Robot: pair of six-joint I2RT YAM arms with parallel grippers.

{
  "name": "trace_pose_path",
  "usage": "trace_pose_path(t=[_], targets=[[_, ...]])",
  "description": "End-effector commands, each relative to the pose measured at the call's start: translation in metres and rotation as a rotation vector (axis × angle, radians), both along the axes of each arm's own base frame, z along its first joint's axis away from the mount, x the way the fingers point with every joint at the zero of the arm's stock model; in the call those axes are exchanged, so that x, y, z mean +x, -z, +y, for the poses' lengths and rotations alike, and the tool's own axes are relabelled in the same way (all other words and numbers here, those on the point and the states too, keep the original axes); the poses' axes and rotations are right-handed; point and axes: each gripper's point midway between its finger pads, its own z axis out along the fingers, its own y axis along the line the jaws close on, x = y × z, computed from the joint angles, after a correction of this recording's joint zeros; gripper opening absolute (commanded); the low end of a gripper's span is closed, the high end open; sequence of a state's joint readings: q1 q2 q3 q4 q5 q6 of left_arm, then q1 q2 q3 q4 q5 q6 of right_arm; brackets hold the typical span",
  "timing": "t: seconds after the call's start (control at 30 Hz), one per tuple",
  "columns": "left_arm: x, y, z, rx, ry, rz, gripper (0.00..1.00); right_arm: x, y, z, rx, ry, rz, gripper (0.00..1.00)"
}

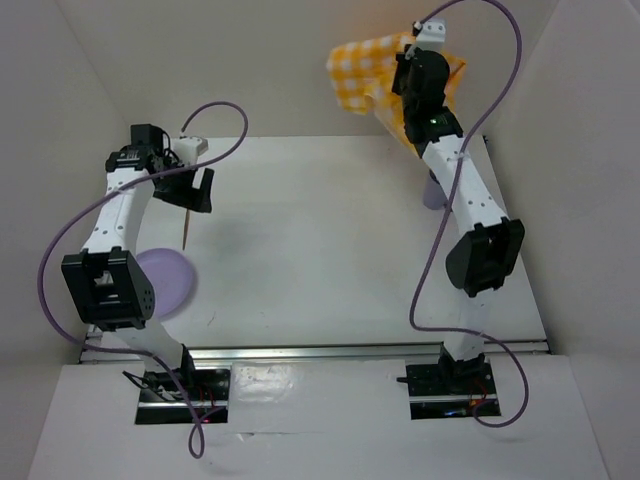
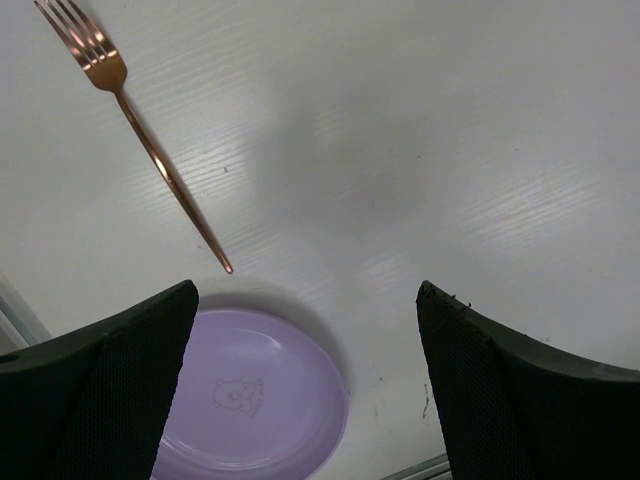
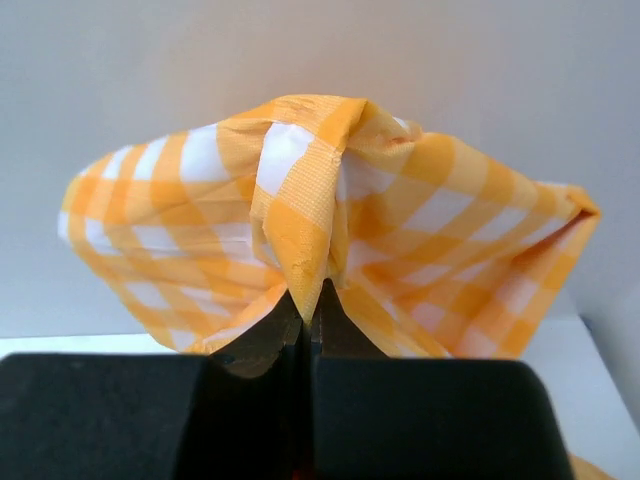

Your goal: Set the dinner table for one person

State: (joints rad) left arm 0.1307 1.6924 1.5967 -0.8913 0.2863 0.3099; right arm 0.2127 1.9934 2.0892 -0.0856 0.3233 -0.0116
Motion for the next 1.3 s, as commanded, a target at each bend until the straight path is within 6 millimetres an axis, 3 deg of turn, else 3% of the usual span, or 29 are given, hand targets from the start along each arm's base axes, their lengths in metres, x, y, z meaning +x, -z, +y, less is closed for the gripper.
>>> trace_pose_path(t=[0.0, 0.07, 0.1, 0.13, 0.17, 0.2, 0.27, 0.33, 0.4, 0.43, 0.57, 0.63, 0.7, 0.73, 0.8, 0.83, 0.93, 1.07, 1.13, 1.27], targets=[[-0.013, -0.022, -0.011, -0.055, 0.029, -0.045, 0.95, -0.051, -0.082, 0.034, 0.023, -0.081, -0.176, 0.00], [-0.020, -0.029, -0.014, -0.062, 0.044, -0.059, 0.95, -0.078, -0.083, 0.061, 0.078, -0.133, -0.150, 0.00], [-0.021, -0.032, -0.017, -0.072, 0.052, -0.069, 0.95, -0.082, -0.057, 0.071, 0.082, -0.152, -0.093, 0.00], [-0.024, -0.035, -0.017, -0.072, 0.052, -0.071, 0.95, -0.091, -0.049, 0.080, 0.100, -0.172, -0.075, 0.00], [-0.026, -0.036, -0.019, -0.074, 0.067, -0.076, 0.95, -0.108, -0.054, 0.085, 0.127, -0.202, -0.081, 0.00], [-0.030, -0.041, -0.019, -0.067, 0.074, -0.089, 0.95, -0.115, -0.018, 0.104, 0.159, -0.239, -0.006, 0.00], [-0.034, -0.047, -0.019, -0.058, 0.085, -0.103, 0.97, -0.132, -0.002, 0.117, 0.205, -0.293, 0.035, 0.00], [-0.041, -0.052, -0.015, -0.043, 0.093, -0.116, 0.98, -0.144, 0.046, 0.139, 0.278, -0.352, 0.165, 0.00], [-0.046, -0.052, -0.009, -0.047, 0.085, -0.116, 0.98, -0.159, 0.080, 0.160, 0.331, -0.431, 0.281, 0.00], [-0.050, -0.047, -0.011, -0.053, 0.101, -0.097, 0.98, -0.167, 0.111, 0.174, 0.367, -0.454, 0.361, 0.00], [-0.059, -0.035, -0.023, -0.105, 0.131, -0.044, 0.98, -0.193, 0.200, 0.221, 0.371, -0.519, 0.584, 0.00], [-0.069, -0.017, -0.033, -0.134, 0.141, 0.033, 0.98, -0.206, 0.231, 0.232, 0.340, -0.474, 0.661, 0.00], [-0.076, 0.000, -0.050, -0.174, 0.174, 0.099, 0.98, -0.206, 0.239, 0.240, 0.317, -0.461, 0.678, 0.00], [-0.088, 0.017, -0.057, -0.195, 0.186, 0.166, 0.97, -0.206, 0.252, 0.239, 0.303, -0.426, 0.696, 0.00], [-0.099, 0.040, -0.070, -0.213, 0.219, 0.243, 0.97, -0.210, 0.252, 0.242, 0.314, -0.415, 0.704, 0.00], [-0.109, 0.054, -0.071, -0.204, 0.208, 0.289, 0.97, -0.211, 0.259, 0.241, 0.312, -0.414, 0.708, 0.00], [-0.107, 0.086, -0.061, -0.168, 0.124, 0.361, 0.97, -0.214, 0.258, 0.238, 0.317, -0.418, 0.698, 0.00], [-0.102, 0.121, -0.064, -0.204, 0.042, 0.496, 0.97, -0.220, 0.265, 0.235, 0.295, -0.429, 0.710, 0.00], [-0.095, 0.128, -0.069, -0.240, 0.028, 0.529, 0.97, -0.225, 0.270, 0.238, 0.280, -0.447, 0.724, 0.00], [-0.067, 0.122, -0.087, -0.289, 0.060, 0.492, 0.98, -0.232, 0.275, 0.241, 0.234, -0.467, 0.728, 0.00]])
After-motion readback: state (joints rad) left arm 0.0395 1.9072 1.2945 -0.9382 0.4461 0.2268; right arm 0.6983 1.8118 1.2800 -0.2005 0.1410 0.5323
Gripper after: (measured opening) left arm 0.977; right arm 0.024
